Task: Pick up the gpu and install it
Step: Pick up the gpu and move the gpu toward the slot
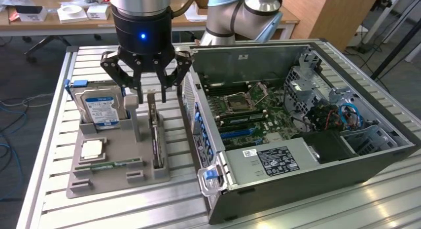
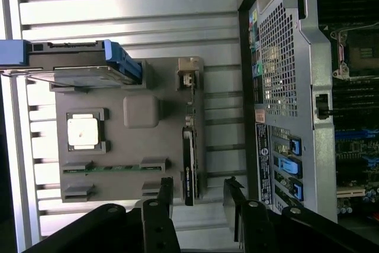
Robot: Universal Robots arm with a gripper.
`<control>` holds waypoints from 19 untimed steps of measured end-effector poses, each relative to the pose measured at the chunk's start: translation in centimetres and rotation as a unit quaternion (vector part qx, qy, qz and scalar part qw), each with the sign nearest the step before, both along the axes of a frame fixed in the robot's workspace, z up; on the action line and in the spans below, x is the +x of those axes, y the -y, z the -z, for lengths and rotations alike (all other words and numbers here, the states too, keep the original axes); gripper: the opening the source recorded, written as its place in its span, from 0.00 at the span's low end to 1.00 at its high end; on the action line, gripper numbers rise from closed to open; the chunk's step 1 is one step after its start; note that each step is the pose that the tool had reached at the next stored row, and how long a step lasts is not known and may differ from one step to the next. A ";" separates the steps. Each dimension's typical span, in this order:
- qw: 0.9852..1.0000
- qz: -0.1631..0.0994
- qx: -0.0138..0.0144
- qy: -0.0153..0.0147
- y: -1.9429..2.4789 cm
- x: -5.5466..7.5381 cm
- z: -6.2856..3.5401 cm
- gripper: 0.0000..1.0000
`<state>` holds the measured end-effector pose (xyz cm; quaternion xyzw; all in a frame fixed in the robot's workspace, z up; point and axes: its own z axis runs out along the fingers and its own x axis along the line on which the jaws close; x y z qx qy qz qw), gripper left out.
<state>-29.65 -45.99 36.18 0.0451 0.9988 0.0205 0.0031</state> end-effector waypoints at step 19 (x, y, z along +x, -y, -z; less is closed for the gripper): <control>1.000 0.000 0.000 0.000 0.00 0.0 3.45 0.47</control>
